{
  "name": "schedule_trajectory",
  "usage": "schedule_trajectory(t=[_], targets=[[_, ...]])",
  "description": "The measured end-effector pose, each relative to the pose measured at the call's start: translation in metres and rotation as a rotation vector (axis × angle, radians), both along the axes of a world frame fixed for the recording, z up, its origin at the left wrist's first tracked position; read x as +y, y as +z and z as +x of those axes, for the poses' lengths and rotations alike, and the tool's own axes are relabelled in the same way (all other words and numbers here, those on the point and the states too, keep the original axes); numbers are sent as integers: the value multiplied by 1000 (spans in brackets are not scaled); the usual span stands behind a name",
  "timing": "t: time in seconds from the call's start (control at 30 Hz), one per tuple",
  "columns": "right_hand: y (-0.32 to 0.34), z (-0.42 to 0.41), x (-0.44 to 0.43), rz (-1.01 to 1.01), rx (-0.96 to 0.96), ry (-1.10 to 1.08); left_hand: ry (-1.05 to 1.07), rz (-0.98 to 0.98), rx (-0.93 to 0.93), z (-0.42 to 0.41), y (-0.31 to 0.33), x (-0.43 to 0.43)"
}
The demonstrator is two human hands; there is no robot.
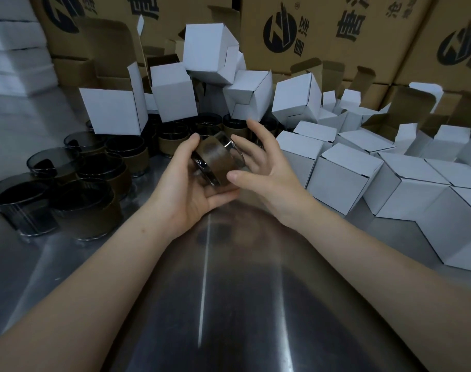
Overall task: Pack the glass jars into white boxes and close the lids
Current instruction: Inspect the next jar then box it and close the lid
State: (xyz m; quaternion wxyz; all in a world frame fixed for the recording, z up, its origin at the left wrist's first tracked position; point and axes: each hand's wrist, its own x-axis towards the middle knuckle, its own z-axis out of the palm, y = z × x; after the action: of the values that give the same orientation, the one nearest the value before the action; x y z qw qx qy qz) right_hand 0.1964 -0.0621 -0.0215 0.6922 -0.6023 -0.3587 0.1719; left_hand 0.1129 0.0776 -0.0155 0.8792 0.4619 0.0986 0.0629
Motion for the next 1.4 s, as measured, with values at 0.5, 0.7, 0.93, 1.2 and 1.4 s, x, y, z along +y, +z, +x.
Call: schedule_trajectory(t=[0.5, 0.7, 0.93, 1.2, 1.4], targets=[[9, 3, -3, 59, 204, -10, -153, 380, -87, -1, -2, -2], [9, 4, -2, 34, 236, -79, -96, 377, -130, -1, -4, -1], [11, 4, -2, 73, 326, -14, 3, 444, -134, -2, -2, 0], [12, 4, -3, -98, 302, 18, 114, 502, -117, -3, -1, 0], [10, 4, -1, -211, 318, 45, 85, 483, -157, -4, 0, -1]])
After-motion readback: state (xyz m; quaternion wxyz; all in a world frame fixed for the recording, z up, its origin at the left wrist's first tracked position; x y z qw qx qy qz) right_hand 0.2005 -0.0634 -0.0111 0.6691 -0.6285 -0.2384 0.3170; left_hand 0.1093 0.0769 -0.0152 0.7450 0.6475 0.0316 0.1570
